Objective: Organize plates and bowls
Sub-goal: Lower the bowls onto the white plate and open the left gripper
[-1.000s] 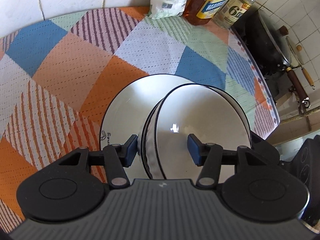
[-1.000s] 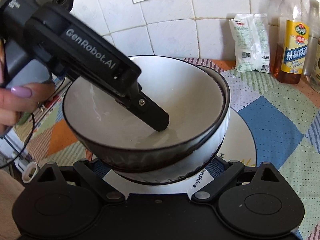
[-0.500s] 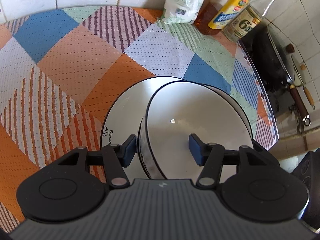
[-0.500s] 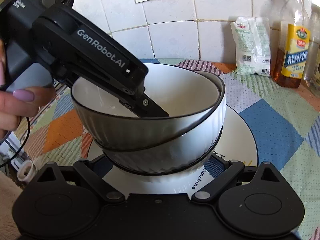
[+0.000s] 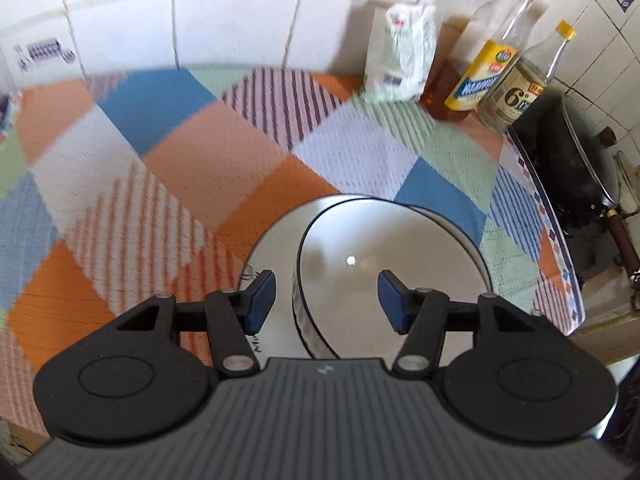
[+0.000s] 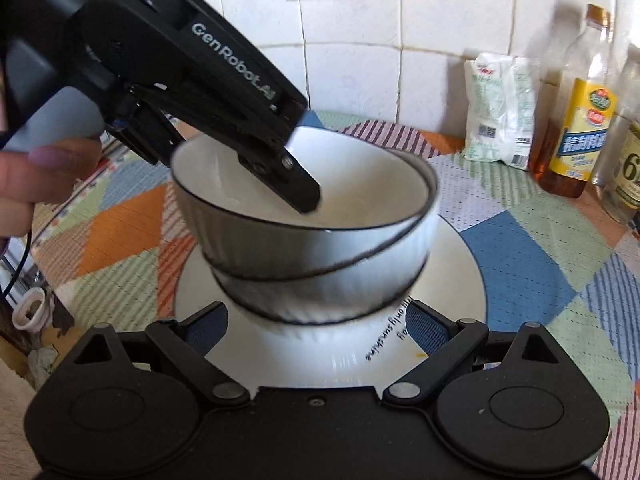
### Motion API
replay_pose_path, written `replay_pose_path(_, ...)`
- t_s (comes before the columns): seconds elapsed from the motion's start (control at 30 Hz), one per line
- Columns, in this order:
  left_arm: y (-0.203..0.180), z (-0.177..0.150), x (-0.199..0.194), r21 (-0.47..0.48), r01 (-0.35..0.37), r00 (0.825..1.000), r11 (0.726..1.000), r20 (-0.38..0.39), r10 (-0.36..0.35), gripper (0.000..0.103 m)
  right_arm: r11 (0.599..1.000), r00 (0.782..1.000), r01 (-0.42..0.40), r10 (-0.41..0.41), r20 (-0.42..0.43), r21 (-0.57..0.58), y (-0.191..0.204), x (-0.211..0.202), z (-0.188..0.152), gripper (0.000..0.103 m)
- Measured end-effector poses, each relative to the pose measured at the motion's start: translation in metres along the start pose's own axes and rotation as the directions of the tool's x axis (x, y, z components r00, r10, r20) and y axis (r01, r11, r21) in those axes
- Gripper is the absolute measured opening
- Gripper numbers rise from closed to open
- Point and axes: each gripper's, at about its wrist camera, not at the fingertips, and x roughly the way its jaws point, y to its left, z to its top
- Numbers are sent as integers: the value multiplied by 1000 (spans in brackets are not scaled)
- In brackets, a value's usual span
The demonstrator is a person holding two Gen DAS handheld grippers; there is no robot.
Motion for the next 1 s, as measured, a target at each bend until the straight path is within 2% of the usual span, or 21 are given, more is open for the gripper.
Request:
replay_pose_path(0.23, -20, -16, -50, 23, -73, 994, 997, 79, 71, 63, 996, 996, 47, -54, 76, 82, -11, -56, -8, 98)
replay_pose_path(0.37, -24, -33, -75, 19, -82, 991, 996, 109, 80, 66, 992, 992, 76, -86, 96, 98, -17, -83, -10, 98)
replay_pose_path(0.53, -27, -54, -100, 5, -109, 986, 994, 128, 108, 69, 985, 985, 133, -144, 98, 113, -26, -112, -8, 98)
replay_pose_path(0.83, -28, -78, -139, -24, -168, 974, 986, 152, 170, 74, 967, 970, 187, -210, 120, 174, -31, -161, 5, 98)
replay_pose_path(1.0, -33, -88, -162, -18, -184, 970, 983, 160, 184, 74, 957, 971, 193, -218, 100, 215, -28, -183, 12, 98)
